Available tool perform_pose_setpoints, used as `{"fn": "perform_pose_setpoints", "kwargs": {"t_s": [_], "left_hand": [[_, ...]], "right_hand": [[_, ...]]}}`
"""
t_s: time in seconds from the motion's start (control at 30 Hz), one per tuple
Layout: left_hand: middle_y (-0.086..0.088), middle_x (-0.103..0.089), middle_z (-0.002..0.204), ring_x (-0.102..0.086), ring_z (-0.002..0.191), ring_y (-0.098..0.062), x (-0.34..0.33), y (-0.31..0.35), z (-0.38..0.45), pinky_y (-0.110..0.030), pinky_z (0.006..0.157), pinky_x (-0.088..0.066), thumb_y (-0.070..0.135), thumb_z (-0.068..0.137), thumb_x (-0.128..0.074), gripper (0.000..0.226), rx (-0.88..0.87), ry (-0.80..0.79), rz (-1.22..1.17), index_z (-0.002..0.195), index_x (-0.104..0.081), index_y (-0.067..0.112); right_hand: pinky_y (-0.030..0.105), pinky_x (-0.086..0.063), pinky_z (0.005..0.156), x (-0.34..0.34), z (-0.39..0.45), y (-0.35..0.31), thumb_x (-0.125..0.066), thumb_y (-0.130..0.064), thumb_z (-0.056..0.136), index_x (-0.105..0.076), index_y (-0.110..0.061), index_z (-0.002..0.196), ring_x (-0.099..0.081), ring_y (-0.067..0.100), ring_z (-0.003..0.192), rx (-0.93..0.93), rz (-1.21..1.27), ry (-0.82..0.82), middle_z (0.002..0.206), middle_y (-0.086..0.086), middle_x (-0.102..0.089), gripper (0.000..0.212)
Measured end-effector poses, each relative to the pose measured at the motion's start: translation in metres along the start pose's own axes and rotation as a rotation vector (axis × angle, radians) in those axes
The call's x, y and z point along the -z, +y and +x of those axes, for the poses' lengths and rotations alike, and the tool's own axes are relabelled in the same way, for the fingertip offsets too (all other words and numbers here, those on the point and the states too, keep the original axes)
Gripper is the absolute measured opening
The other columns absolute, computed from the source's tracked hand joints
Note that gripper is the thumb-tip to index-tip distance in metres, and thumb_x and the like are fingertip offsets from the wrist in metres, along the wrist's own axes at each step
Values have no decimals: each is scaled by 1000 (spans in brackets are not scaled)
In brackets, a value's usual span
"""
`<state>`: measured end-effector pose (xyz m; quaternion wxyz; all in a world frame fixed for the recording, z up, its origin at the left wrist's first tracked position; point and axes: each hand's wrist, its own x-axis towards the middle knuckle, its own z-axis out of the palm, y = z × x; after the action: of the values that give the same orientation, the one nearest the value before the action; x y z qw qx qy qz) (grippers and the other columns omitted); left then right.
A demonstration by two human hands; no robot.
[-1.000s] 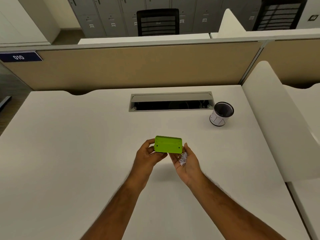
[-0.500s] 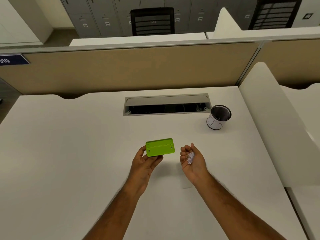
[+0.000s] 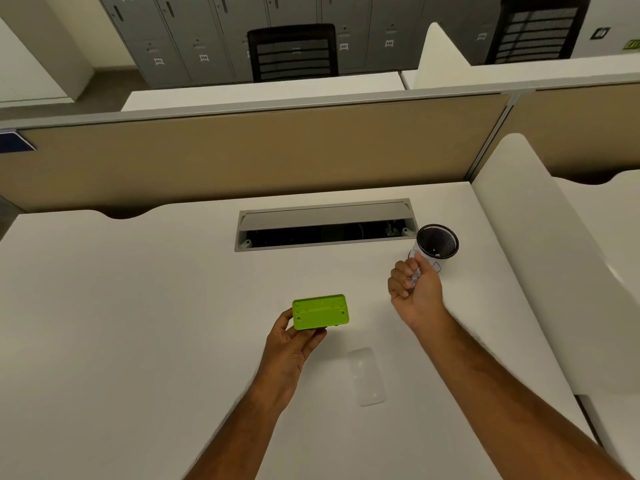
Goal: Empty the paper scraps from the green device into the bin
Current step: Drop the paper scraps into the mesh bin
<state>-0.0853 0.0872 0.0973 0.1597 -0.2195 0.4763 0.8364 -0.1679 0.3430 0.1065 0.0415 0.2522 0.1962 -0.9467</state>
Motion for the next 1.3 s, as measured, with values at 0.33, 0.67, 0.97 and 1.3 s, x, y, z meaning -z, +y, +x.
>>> {"fn": "perform_pose_setpoints", "kwargs": {"t_s": [0.33, 0.67, 0.97, 1.3], "left_hand": [[-28, -72, 131, -68, 128, -41, -6, 0, 17, -34, 99, -62, -9, 101, -59, 43, 9, -6, 5, 141, -58, 8], [-26, -73, 130, -69, 127, -39, -11, 3, 27, -34, 99, -62, -7, 101, -60, 45, 9, -6, 2, 144, -56, 7], [-24, -75, 128, -74, 119, -34, -15, 4, 27, -31, 95, -63, -5, 101, -61, 44, 12, -11, 7, 143, -56, 8], [-25, -75, 128, -71, 124, -38, -16, 1, 27, -32, 97, -63, -4, 101, -62, 45, 16, -9, 12, 143, -56, 8]], "right_hand": [[15, -19, 34, -21, 45, -74, -41, -39, 108, -52, -19, 50, -36, 9, 33, 195, -130, 0, 49, -3, -45, 62], [22, -24, 39, -16, 79, -112, -41, -40, 108, -50, -16, 55, -34, 12, 41, 353, -352, 102, 51, 1, -43, 59], [25, -30, 47, -3, 93, -124, -43, -37, 107, -56, -13, 54, -41, 16, 49, 487, -605, 150, 53, 2, -51, 60], [31, -52, 70, 1, 91, -126, -42, -44, 106, -69, -9, 70, -61, 20, 64, 537, -778, 154, 70, 5, -70, 57]]}}
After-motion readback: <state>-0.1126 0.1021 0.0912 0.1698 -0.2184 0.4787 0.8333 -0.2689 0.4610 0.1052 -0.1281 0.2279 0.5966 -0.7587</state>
